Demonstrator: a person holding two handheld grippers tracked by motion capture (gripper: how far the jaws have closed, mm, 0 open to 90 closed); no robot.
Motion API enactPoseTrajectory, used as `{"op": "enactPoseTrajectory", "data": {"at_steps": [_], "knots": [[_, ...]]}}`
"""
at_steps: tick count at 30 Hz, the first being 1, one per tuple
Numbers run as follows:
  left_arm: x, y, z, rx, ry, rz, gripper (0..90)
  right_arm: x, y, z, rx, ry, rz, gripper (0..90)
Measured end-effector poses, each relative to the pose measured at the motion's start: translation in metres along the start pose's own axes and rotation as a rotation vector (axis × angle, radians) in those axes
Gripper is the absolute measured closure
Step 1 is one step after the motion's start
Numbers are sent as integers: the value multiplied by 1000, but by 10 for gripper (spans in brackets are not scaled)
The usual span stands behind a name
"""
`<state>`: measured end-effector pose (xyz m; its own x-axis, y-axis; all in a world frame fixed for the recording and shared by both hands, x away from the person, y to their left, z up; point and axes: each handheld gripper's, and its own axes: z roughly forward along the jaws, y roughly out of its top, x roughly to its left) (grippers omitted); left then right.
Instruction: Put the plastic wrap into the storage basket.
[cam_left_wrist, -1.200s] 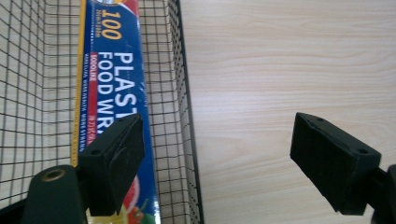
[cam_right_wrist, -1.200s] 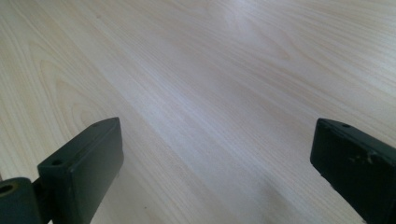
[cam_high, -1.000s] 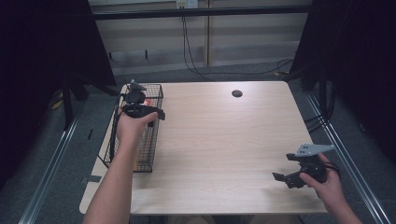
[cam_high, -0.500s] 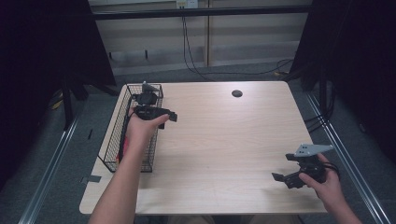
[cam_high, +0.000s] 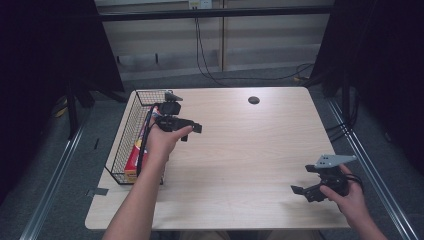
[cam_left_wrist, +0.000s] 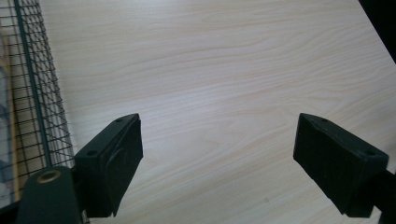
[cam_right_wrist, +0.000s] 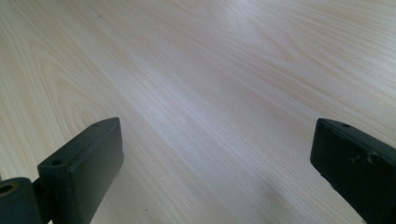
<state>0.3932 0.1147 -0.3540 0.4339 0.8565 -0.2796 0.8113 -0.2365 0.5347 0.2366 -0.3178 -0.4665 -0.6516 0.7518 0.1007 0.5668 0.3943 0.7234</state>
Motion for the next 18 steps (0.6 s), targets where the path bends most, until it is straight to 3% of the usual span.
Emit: {"op": "enactPoseTrajectory", "data": {"at_steps": [9,18], "knots": [[-14,-8,14,2,-15,36,159,0,0,1,1,1,-6,26],[-30,-20,29,1,-65,73,146,0,-3,5,14,-3,-14,27]]}}
